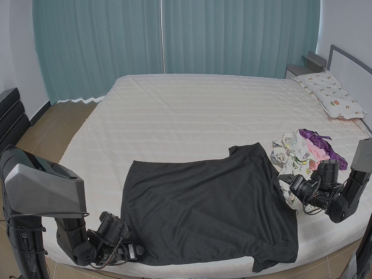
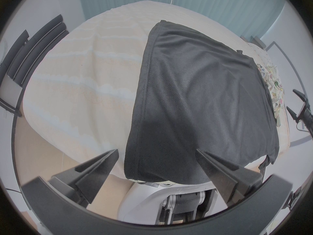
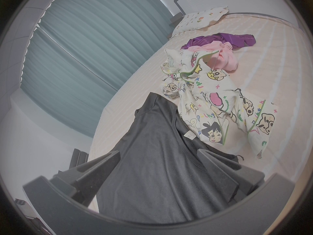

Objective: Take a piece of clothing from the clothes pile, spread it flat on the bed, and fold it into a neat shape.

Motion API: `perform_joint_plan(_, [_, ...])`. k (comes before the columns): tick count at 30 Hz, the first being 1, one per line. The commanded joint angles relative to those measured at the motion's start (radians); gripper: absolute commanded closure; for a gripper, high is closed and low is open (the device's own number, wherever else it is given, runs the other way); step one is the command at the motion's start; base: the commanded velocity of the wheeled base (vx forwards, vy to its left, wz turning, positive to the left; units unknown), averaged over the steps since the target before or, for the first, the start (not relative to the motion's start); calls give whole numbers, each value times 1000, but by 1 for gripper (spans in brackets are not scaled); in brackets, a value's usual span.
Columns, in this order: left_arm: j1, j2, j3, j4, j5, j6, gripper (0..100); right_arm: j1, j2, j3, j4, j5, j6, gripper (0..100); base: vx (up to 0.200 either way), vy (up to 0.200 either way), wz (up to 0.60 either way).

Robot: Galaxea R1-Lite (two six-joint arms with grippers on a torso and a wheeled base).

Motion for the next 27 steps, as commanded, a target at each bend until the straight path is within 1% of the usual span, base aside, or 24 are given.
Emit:
perform_joint_plan(1, [-2,-12,5,0,-4,-40,0,-1,-13,35,0,33,-3,0,0,0,0])
perform_joint_plan(5, [-2,-14,15,0,-12,-48,0,-1,-21,51,0,39,-3,0,0,0,0])
perform_joint_plan(13, [-2,-23,41,-1,-12,-49,0,-1,-24,73,0,39,-4,0,-200,0,0])
perform_joint_plan(26, [-2,-25,31,-13,-13,-51,0,-1,-24,78,-1,39,-3,0,-200,0,0])
perform_joint_plan(27, [5,-20,24,-26,-12,-49,0,1,-24,78,-1,39,-3,0,0,0,0])
